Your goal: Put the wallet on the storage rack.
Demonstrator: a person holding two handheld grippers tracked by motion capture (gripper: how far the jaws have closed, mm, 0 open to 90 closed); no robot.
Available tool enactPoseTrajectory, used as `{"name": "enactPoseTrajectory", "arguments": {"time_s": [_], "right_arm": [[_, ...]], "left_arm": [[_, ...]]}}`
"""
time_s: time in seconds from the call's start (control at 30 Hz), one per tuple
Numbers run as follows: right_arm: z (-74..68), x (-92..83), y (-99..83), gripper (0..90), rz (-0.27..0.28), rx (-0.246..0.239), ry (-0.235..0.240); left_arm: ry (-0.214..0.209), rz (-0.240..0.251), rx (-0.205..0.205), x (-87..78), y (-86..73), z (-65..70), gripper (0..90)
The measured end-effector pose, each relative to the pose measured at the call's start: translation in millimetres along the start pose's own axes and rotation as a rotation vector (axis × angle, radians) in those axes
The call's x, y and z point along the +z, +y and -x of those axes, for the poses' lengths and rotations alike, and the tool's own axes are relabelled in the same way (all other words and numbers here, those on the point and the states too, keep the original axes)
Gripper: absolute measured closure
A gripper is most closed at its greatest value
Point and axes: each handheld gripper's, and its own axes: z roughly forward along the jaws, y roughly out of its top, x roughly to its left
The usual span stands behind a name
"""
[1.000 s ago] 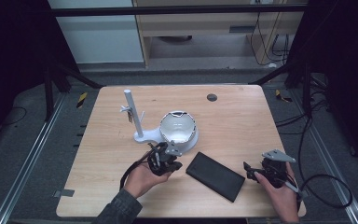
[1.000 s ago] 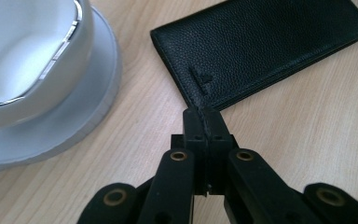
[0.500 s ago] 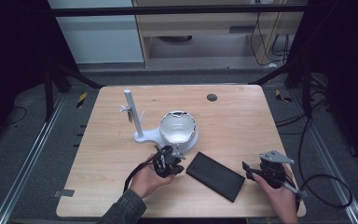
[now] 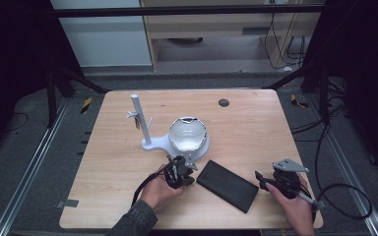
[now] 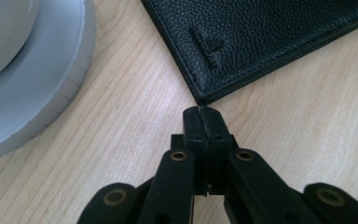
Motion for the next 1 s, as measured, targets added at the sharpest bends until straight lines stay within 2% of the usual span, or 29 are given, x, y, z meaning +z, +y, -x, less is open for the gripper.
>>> {"name": "enactPoseTrajectory", "arguments": {"time_s": [0.8,1.0], "right_arm": [[-0.2,-0.2,0.1,23.4,0.001,0.000,0.001],[-0.9,-1.1,0.4,23.3,-0.002,0.014,0.005]], "left_arm": [[0.005,-0.033,0.022,4.5,5.1,0.0,90.0],[0.006,-0.045,0.037,7.4,7.3,0.7,90.0]]}}
